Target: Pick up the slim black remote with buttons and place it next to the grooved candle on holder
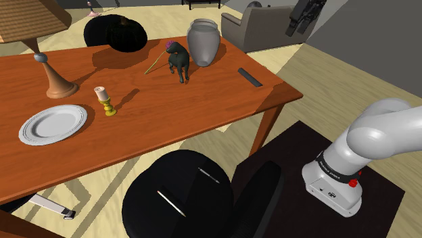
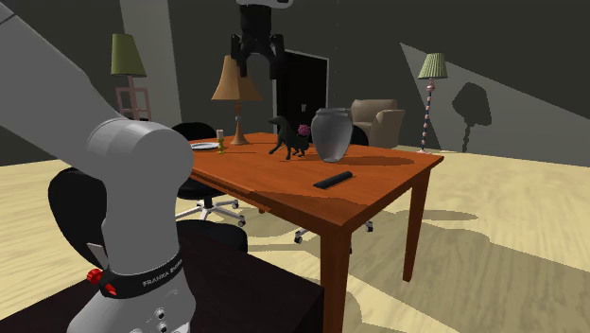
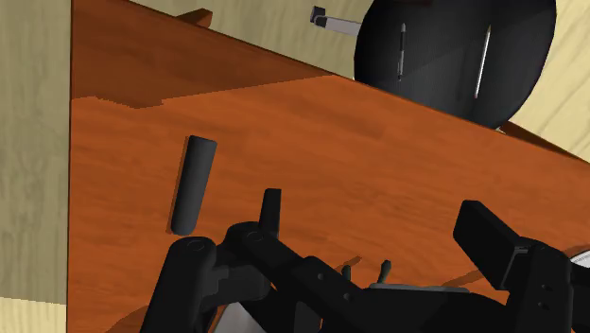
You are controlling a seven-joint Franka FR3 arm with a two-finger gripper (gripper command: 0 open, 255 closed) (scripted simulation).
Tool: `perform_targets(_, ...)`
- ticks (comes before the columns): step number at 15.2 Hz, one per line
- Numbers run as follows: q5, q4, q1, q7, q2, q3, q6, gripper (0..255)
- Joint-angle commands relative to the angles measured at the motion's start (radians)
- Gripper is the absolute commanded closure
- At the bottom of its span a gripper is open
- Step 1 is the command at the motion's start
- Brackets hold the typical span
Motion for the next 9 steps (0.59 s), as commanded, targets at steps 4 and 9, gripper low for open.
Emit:
perform_targets(4, -0.013, -0.054, -0.014, 0.006, 0.045, 0.001, 0.107, 0)
perform_targets(9, -0.033, -0.116, -0.036, 0.018, 0.146, 0.000, 0.287, 0)
